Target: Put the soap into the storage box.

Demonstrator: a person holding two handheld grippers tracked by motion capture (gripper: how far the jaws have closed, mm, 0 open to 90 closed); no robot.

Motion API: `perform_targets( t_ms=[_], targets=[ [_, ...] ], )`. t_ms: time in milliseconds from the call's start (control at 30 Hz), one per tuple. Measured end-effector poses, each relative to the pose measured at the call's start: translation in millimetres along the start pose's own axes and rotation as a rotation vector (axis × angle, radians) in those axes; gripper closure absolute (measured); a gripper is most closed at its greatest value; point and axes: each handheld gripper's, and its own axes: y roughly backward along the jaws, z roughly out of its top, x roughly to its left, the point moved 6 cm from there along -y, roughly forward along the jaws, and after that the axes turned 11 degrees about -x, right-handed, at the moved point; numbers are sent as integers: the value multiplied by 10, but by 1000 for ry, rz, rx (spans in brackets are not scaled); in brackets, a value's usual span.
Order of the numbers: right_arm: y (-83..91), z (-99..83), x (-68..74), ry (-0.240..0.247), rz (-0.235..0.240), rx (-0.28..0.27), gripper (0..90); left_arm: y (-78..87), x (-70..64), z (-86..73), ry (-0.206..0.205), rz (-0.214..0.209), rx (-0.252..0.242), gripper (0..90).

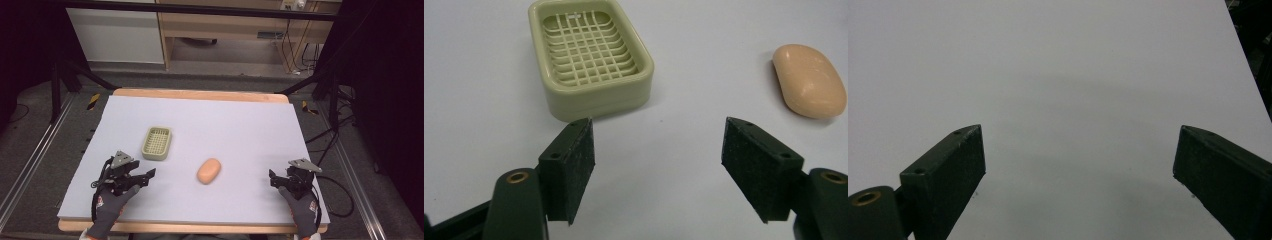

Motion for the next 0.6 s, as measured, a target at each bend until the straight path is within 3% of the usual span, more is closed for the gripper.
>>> perform_targets(
  t_ms=[600],
  targets=[
    [7, 14, 3, 2, -7, -3, 60, -97, -201, 113, -49, -39, 16, 270]
  ],
)
